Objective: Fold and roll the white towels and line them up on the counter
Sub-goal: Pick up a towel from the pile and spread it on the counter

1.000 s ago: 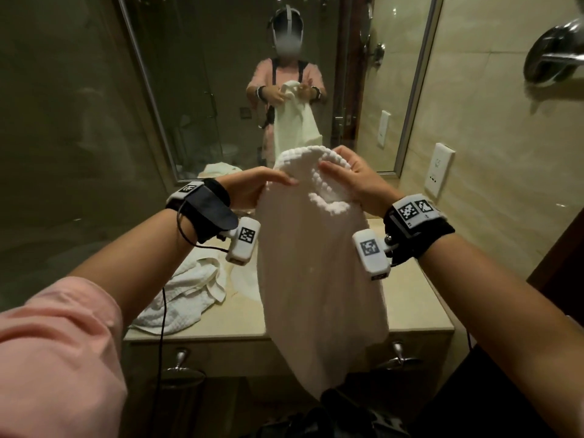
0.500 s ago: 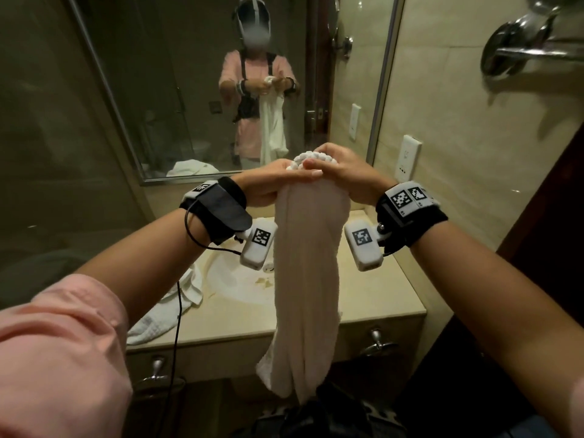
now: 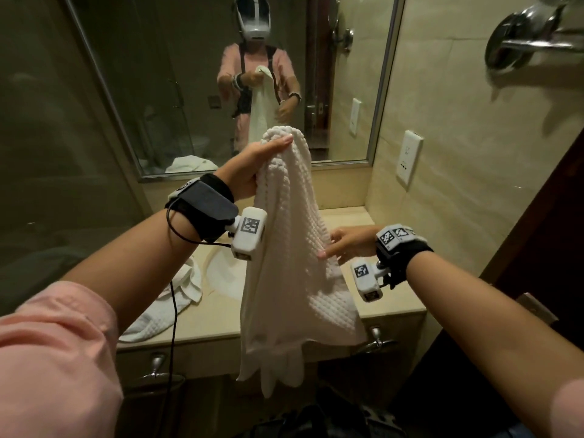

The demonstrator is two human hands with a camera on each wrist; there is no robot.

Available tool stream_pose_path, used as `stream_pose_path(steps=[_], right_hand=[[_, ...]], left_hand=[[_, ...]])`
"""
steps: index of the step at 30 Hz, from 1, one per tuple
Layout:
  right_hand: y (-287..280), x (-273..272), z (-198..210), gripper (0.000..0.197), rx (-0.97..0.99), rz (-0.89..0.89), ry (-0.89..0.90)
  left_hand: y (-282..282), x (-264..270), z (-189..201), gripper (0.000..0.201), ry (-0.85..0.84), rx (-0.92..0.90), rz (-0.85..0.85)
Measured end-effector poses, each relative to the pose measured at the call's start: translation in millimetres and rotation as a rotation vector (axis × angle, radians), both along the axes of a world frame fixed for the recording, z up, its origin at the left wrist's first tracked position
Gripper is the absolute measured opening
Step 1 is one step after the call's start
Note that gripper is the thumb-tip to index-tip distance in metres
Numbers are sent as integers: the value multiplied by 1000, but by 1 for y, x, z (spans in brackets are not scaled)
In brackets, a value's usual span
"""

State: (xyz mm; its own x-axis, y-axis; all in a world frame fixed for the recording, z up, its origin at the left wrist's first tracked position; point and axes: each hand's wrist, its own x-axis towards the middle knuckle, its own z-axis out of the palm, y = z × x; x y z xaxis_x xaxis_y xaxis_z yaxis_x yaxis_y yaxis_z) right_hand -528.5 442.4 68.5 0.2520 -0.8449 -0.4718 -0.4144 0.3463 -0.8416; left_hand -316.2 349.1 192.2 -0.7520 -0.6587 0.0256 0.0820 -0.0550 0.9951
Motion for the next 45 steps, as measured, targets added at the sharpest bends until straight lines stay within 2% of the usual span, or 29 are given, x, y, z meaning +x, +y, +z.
stream_pose_path(steps=[2,3,4,8,11,13,16,19,21,25,29,31,33,35,37,39,40,42,45], right_hand=[[1,-3,-19,43,37,-31,34],[3,-3,-26,56,57,-34,39],[4,-3,-33,61,70,-29,50],[13,-9,-55,55,113,6,117],[22,-14,-67,58,158,-52,181],[29,-16,-71,43,160,-110,196],[39,-29,-71,31,169,-173,132],[47,-45,-61,37,161,-242,64],[48,-45,-48,27,89,-330,14],[37,-46,-25,13,-81,-412,153],[30,-53,-3,14,-119,-411,362],[34,-60,8,11,-73,-371,433],[41,-67,16,12,11,-333,427],[48,-75,21,10,70,-353,440],[55,-80,23,3,112,-383,487],[58,-90,19,9,145,-436,541],[56,-100,14,20,172,-464,576],[49,-120,3,33,266,-454,630],[54,-108,15,17,345,-460,670]], left_hand=[[-2,2,-1,39,-1,16,34],[-2,3,-1,37,-2,20,44],[-2,4,-1,37,-4,24,52],[-4,6,-1,44,-10,34,52],[-5,7,0,44,-2,54,44],[-6,8,1,38,-7,48,29],[-7,11,1,33,-38,9,4],[-14,17,-4,34,-110,-86,26],[-16,21,-10,29,-179,-143,63],[-18,29,-27,16,-334,-198,74],[-22,40,-41,26,-490,-213,39],[-23,44,-44,30,-546,-178,31],[-22,47,-46,23,-607,-116,9],[-19,49,-47,11,-679,-69,-21],[-17,54,-50,11,-758,-10,-53],[-16,57,-53,19,-842,87,-57],[-15,56,-54,21,-871,121,-51],[-9,55,-53,15,-891,141,-28],[-6,48,-54,15,-872,155,-1]])
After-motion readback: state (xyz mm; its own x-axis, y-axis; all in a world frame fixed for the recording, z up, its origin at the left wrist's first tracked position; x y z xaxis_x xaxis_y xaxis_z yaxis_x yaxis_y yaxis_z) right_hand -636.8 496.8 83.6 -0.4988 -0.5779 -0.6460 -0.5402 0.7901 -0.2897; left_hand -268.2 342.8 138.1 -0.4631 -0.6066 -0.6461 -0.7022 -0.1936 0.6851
